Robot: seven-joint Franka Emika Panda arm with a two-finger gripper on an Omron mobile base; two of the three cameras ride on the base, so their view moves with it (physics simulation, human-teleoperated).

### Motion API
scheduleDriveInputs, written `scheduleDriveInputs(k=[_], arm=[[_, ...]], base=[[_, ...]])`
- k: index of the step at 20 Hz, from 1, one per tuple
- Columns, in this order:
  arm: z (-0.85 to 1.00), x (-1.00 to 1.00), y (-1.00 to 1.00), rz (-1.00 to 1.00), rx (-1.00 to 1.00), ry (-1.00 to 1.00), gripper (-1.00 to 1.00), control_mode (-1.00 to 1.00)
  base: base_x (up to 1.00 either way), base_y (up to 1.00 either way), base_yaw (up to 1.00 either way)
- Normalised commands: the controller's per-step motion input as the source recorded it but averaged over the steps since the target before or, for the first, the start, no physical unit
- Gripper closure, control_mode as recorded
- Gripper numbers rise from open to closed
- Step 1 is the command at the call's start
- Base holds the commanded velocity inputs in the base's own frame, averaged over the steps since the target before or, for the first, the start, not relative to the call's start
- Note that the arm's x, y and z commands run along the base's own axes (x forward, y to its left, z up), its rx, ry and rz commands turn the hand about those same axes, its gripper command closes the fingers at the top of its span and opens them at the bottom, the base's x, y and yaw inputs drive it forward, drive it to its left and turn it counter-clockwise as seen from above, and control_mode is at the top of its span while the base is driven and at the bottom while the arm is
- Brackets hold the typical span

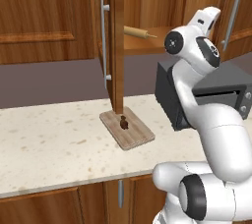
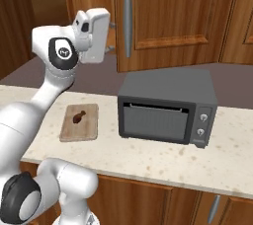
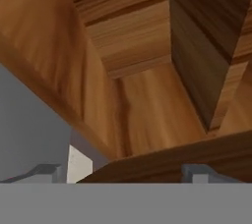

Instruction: Open the cabinet, retrieve the rolling pin, and place it next to the meat on the cutting board to prepare for tenderizing.

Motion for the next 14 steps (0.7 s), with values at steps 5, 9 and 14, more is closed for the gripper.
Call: scheduleDriveInputs(k=[5, 9, 14], arm=[[0.00, -0.55, -0.55, -0.16, 0.00, 0.01, -1.00, -1.00], [0.00, -0.72, -0.58, -0.18, 0.00, 0.00, -1.00, -1.00], [-0.02, -0.66, -0.83, -0.16, 0.00, 0.00, -1.00, -1.00]], base=[[0.00, 0.00, 0.00], [0.00, 0.00, 0.00], [0.00, 0.00, 0.00]])
